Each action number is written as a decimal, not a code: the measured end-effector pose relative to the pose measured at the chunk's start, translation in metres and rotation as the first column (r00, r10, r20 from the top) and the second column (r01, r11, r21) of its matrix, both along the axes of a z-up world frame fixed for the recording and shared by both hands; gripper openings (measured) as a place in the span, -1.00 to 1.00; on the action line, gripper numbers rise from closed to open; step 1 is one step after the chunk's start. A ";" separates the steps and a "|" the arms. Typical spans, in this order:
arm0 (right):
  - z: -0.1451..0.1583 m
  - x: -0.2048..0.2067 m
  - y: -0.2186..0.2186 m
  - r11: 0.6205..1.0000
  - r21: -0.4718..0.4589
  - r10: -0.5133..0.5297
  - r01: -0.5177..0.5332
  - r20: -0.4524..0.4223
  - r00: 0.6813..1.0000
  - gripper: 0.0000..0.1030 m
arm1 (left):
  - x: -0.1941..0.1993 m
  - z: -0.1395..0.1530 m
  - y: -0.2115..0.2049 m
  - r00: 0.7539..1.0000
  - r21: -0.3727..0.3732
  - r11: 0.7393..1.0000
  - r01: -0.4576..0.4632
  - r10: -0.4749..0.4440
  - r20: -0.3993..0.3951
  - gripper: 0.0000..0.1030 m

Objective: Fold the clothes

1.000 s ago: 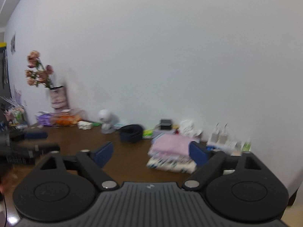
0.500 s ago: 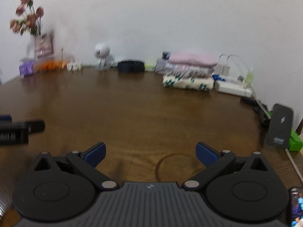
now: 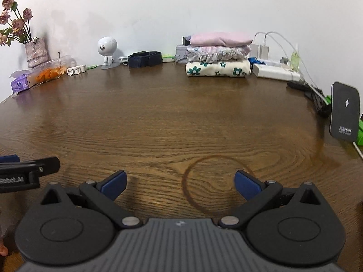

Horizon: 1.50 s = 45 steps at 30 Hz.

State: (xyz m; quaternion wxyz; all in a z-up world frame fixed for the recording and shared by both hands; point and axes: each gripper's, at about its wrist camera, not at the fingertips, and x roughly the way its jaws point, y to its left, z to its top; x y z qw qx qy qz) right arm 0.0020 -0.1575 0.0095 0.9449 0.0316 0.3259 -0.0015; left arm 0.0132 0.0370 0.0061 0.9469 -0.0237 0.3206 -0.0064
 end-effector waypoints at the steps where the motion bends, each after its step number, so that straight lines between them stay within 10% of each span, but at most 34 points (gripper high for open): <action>1: -0.001 0.001 -0.001 1.000 0.006 -0.006 0.006 -0.008 1.000 0.99 | 0.001 -0.001 0.000 1.000 0.001 1.000 0.005 -0.005 -0.008 0.98; 45: -0.001 0.002 0.014 0.999 -0.040 0.014 -0.016 -0.041 0.999 0.99 | 0.008 -0.003 -0.002 0.999 0.055 0.998 0.037 -0.035 -0.040 1.00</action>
